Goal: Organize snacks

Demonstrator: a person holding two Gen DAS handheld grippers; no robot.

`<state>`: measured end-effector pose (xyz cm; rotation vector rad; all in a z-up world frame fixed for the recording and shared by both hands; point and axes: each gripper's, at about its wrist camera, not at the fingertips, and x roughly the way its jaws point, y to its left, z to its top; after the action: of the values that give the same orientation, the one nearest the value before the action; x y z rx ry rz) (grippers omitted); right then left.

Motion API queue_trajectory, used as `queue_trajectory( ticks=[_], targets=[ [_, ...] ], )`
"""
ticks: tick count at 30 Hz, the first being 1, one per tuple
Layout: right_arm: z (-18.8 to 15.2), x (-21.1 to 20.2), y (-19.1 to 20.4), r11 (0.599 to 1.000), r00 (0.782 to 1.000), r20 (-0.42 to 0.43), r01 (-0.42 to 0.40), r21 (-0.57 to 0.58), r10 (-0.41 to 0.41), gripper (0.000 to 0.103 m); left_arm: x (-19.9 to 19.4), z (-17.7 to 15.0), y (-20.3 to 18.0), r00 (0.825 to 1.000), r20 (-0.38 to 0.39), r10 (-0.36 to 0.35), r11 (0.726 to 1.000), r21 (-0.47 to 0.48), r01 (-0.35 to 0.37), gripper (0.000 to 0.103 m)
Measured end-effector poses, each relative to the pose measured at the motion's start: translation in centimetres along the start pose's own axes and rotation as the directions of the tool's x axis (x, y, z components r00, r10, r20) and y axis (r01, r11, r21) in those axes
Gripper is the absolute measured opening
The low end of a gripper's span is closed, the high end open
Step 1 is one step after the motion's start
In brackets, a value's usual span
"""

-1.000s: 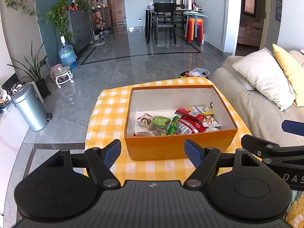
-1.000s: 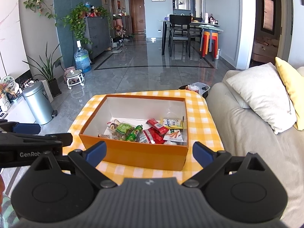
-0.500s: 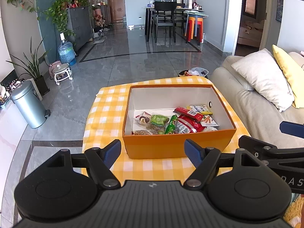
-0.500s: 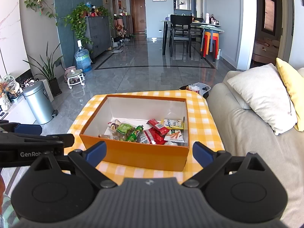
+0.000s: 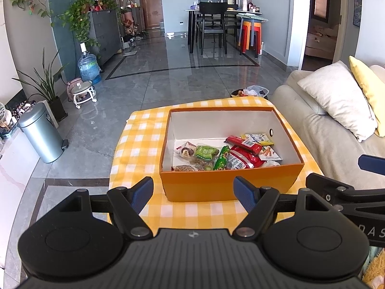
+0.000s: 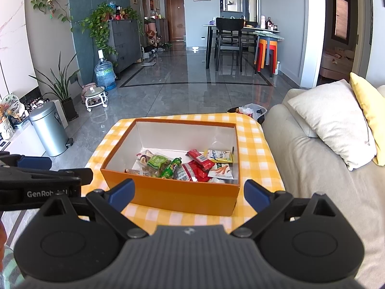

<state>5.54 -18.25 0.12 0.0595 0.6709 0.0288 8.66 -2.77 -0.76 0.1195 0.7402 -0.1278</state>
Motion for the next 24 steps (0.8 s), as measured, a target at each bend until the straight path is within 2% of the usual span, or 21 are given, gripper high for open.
queue_trajectory(
  ticks=[9, 14, 24],
  targets=[
    [-0.03, 0.15, -0.01, 1.0, 1.0, -0.002, 0.001, 0.0, -0.001, 0.094, -0.12, 0.06, 0.5, 1.0, 0.0, 0.021, 0.999, -0.037, -0.021, 0.089],
    [-0.02, 0.13, 0.01, 1.0, 1.0, -0.002, 0.001, -0.001, -0.001, 0.094, -0.06, 0.04, 0.49, 0.999, 0.0, 0.041, 0.999, -0.026, -0.041, 0.089],
    [-0.02, 0.15, 0.02, 1.0, 1.0, -0.002, 0.001, -0.001, -0.001, 0.094, 0.07, -0.13, 0.37, 1.0, -0.01, 0.014, 0.999, -0.037, -0.014, 0.089]
  ],
)
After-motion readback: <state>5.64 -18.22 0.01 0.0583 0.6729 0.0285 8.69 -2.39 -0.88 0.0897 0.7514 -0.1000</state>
